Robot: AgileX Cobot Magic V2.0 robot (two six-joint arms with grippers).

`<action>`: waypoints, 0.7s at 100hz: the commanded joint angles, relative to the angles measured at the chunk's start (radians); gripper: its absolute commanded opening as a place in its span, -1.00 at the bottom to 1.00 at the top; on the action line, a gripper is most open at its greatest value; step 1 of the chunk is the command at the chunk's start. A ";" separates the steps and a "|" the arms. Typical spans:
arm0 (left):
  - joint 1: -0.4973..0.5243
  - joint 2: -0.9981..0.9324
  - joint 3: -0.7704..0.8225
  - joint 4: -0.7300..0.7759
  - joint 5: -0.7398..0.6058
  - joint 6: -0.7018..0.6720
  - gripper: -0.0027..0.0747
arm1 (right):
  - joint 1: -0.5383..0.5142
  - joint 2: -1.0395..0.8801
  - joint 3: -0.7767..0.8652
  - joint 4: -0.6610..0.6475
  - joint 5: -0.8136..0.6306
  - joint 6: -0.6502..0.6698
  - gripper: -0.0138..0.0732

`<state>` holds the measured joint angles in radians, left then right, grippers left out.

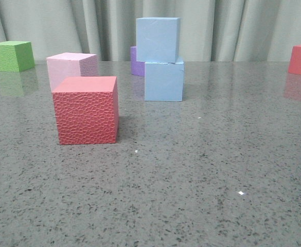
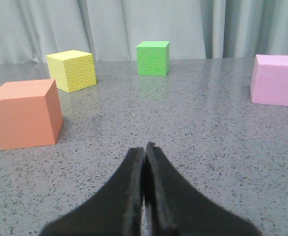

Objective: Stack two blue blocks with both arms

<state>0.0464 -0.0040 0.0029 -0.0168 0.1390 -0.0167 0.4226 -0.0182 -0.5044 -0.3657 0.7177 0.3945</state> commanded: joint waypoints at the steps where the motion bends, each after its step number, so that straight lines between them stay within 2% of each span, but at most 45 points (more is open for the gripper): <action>1: -0.002 -0.037 0.027 -0.002 -0.080 -0.008 -0.98 | -0.079 -0.004 0.035 0.044 -0.241 -0.070 -0.84; 21: -0.002 -0.037 0.027 -0.002 -0.080 -0.008 -0.98 | -0.304 -0.004 0.229 0.283 -0.578 -0.213 -0.84; 35: -0.002 -0.037 0.027 -0.002 -0.080 -0.008 -0.98 | -0.430 -0.004 0.348 0.321 -0.654 -0.236 -0.84; 47: -0.002 -0.037 0.027 -0.002 -0.080 -0.008 -0.98 | -0.475 -0.004 0.436 0.321 -0.686 -0.236 -0.84; 61: -0.002 -0.037 0.027 -0.002 -0.080 -0.008 -0.98 | -0.478 -0.004 0.537 0.321 -0.783 -0.236 -0.84; 70: -0.002 -0.035 0.027 -0.002 -0.080 -0.008 -0.98 | -0.478 -0.005 0.532 0.321 -0.750 -0.255 -0.84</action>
<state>0.0464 -0.0040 0.0029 -0.0168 0.1390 -0.0167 -0.0506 -0.0182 0.0246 -0.0448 0.0675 0.1676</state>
